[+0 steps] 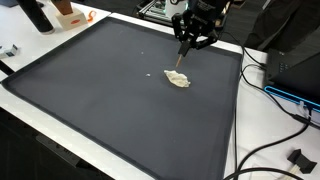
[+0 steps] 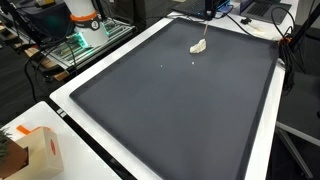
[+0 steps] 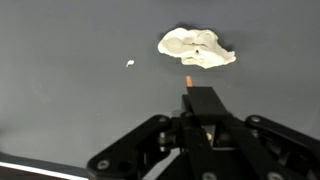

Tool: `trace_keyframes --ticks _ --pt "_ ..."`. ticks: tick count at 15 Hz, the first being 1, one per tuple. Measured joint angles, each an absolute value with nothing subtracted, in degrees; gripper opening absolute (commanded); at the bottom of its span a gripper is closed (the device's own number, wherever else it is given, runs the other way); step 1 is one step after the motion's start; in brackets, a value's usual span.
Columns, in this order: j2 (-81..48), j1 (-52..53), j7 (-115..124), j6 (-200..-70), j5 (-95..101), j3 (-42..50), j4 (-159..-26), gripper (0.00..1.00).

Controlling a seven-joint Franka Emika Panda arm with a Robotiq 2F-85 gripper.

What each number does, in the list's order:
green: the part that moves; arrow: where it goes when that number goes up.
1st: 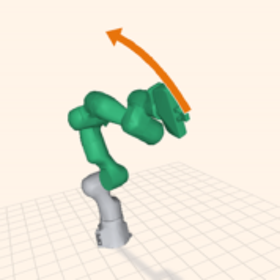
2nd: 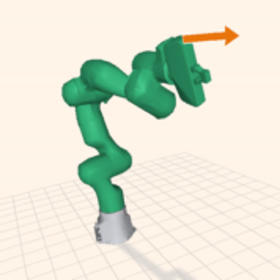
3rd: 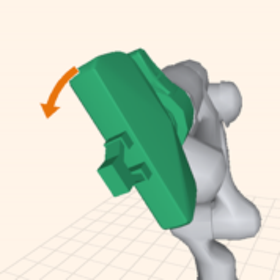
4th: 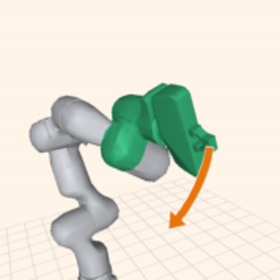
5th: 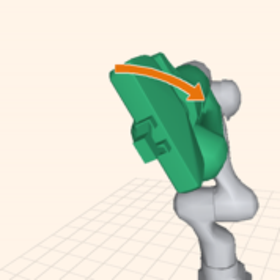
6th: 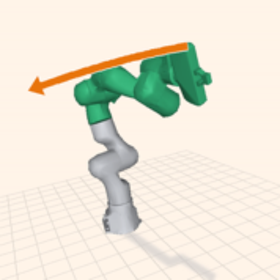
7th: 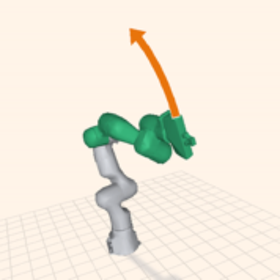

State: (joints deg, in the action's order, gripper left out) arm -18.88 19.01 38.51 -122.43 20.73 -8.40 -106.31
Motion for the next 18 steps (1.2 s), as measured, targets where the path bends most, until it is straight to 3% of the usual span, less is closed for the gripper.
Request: trace_keyframes --ticks 5,6,15,16,18 --pt "-16.6 19.0 37.2 -122.4 19.4 -8.4 -107.5 0.03" --pt "-16.2 19.0 37.1 -122.4 19.4 -8.4 -107.8 0.13" --pt "-15.2 19.0 37.1 -122.5 19.4 -8.4 -108.5 0.13" --pt "-15.2 19.0 37.1 -122.5 19.4 -8.4 -108.5 0.03" --pt "-15.3 19.0 36.7 -122.5 19.1 -8.4 -108.3 0.03"
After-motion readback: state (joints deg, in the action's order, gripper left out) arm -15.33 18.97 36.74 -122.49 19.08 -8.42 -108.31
